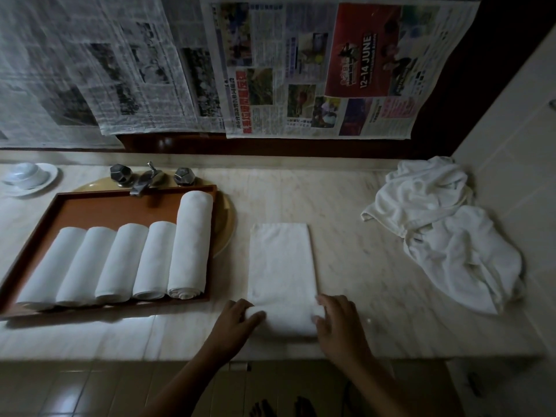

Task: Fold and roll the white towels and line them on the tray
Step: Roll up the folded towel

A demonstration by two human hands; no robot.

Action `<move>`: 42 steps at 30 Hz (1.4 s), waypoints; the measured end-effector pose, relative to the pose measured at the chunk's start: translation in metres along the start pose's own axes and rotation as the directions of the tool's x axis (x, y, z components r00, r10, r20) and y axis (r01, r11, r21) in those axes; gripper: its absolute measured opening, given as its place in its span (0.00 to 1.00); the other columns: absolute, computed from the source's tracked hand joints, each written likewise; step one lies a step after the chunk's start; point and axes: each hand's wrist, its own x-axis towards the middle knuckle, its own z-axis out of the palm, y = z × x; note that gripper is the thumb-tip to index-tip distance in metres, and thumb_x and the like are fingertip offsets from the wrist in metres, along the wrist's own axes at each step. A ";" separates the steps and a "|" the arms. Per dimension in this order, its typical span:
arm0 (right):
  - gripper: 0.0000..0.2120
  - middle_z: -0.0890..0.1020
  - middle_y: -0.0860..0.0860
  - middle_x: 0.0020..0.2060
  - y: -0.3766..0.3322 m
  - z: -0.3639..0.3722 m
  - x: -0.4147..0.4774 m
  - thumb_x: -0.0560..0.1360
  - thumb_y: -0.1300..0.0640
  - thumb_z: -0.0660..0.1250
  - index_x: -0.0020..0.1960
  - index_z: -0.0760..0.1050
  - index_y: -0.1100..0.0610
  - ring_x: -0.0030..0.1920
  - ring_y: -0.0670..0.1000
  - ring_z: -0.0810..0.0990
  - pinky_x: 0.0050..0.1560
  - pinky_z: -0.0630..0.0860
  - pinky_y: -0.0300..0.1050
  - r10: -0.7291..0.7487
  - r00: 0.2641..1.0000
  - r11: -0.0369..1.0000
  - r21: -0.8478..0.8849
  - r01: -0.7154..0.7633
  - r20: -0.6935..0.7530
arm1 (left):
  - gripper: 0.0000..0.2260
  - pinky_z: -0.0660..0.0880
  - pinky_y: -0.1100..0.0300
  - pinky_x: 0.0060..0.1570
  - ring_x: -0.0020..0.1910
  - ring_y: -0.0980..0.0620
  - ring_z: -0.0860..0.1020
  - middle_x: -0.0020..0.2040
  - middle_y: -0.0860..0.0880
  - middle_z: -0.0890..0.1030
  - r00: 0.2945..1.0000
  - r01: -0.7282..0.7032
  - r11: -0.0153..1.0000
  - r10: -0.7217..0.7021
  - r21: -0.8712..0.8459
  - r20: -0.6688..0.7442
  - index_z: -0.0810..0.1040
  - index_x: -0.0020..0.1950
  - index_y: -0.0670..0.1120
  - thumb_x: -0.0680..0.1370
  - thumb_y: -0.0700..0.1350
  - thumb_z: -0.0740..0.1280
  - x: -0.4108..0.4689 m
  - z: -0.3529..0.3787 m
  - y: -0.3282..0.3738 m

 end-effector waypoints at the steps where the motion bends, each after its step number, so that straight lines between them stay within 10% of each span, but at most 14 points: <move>1: 0.19 0.76 0.48 0.60 -0.007 0.005 -0.007 0.76 0.54 0.68 0.67 0.76 0.49 0.59 0.53 0.74 0.59 0.75 0.50 -0.093 0.994 0.993 -0.076 0.089 -0.052 | 0.10 0.68 0.69 0.43 0.49 0.54 0.77 0.50 0.51 0.75 1.000 0.009 1.000 -0.009 0.013 0.003 0.80 0.53 0.52 0.79 0.57 0.69 0.003 0.001 0.002; 4: 0.25 0.75 0.51 0.69 -0.017 0.026 -0.023 0.74 0.55 0.69 0.71 0.74 0.50 0.69 0.56 0.73 0.68 0.68 0.53 -0.283 0.959 0.922 -0.275 0.271 -0.004 | 0.13 0.66 0.68 0.42 0.51 0.50 0.76 0.51 0.50 0.74 0.995 0.046 0.994 -0.036 0.097 -0.093 0.78 0.54 0.49 0.80 0.58 0.69 0.002 0.006 0.008; 7: 0.31 0.68 0.54 0.77 -0.011 0.040 -0.023 0.75 0.56 0.64 0.78 0.67 0.51 0.78 0.60 0.64 0.74 0.59 0.59 -0.277 0.958 0.903 -0.321 0.286 0.075 | 0.18 0.70 0.57 0.52 0.53 0.48 0.73 0.58 0.46 0.75 0.891 -0.128 0.903 0.287 0.411 -0.352 0.76 0.62 0.46 0.79 0.56 0.62 -0.009 0.018 0.017; 13: 0.30 0.67 0.55 0.78 -0.006 0.034 -0.005 0.78 0.55 0.57 0.80 0.63 0.55 0.78 0.60 0.64 0.74 0.57 0.59 -0.327 0.930 0.859 -0.355 0.368 0.170 | 0.39 0.55 0.44 0.73 0.79 0.41 0.63 0.80 0.41 0.64 0.927 -0.311 0.659 0.368 0.685 0.067 0.63 0.80 0.44 0.68 0.49 0.66 -0.014 0.052 0.014; 20: 0.37 0.63 0.50 0.79 -0.015 0.009 0.035 0.78 0.51 0.67 0.82 0.53 0.49 0.77 0.54 0.62 0.78 0.54 0.47 -0.264 0.900 0.879 -0.297 0.373 0.346 | 0.35 0.64 0.45 0.74 0.75 0.44 0.70 0.77 0.45 0.70 0.899 -0.396 0.552 0.395 0.734 0.188 0.62 0.80 0.46 0.80 0.65 0.56 0.023 0.026 0.003; 28: 0.32 0.67 0.45 0.73 -0.021 -0.021 0.022 0.78 0.44 0.68 0.78 0.60 0.43 0.70 0.49 0.68 0.70 0.68 0.47 -0.116 0.814 0.974 -0.096 0.207 0.569 | 0.34 0.57 0.53 0.77 0.74 0.55 0.64 0.78 0.54 0.65 0.885 -0.465 0.688 0.335 0.557 0.325 0.57 0.81 0.53 0.80 0.71 0.52 0.001 -0.006 -0.003; 33: 0.26 0.71 0.47 0.68 -0.010 -0.023 0.013 0.78 0.40 0.69 0.73 0.64 0.42 0.65 0.48 0.72 0.61 0.69 0.41 -0.045 0.799 0.998 -0.012 0.065 0.599 | 0.26 0.66 0.60 0.61 0.62 0.61 0.70 0.65 0.61 0.70 0.914 -0.394 0.833 0.310 0.388 0.262 0.66 0.71 0.57 0.80 0.72 0.53 -0.016 -0.009 -0.015; 42: 0.19 0.71 0.45 0.66 -0.025 -0.010 0.021 0.82 0.40 0.59 0.70 0.71 0.45 0.67 0.50 0.68 0.67 0.68 0.49 0.028 0.912 0.998 -0.067 0.000 0.410 | 0.33 0.71 0.63 0.52 0.55 0.58 0.73 0.56 0.57 0.72 0.979 -0.180 0.978 0.168 0.105 0.113 0.75 0.62 0.54 0.73 0.77 0.53 -0.001 0.000 -0.007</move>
